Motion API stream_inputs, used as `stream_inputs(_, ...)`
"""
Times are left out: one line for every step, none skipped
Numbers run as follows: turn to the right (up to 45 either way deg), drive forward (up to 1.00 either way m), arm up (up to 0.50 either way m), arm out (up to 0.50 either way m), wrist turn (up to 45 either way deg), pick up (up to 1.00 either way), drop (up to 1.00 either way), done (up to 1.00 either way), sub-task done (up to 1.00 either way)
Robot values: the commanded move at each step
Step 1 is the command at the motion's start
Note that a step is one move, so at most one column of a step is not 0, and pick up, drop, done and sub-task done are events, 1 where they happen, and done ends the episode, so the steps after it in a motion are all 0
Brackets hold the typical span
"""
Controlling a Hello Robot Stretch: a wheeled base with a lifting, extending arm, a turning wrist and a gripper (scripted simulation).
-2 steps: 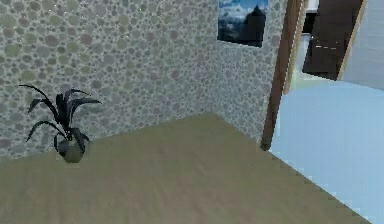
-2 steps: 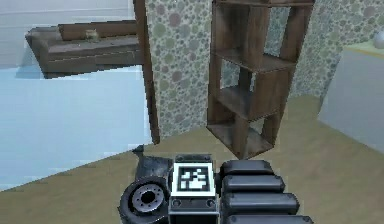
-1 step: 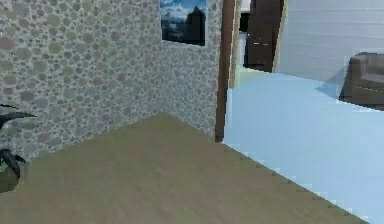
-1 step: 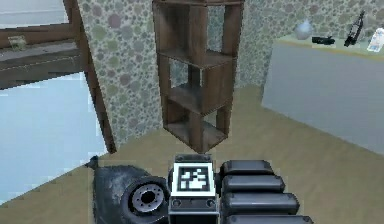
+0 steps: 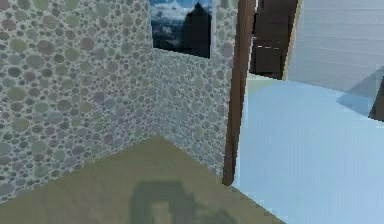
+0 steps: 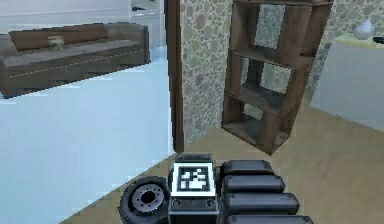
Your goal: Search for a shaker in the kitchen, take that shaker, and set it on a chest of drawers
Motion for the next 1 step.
stream_inputs(36.0,0.00,0.00,0.00,0.0,0.00,0.00,0.00,0.00)
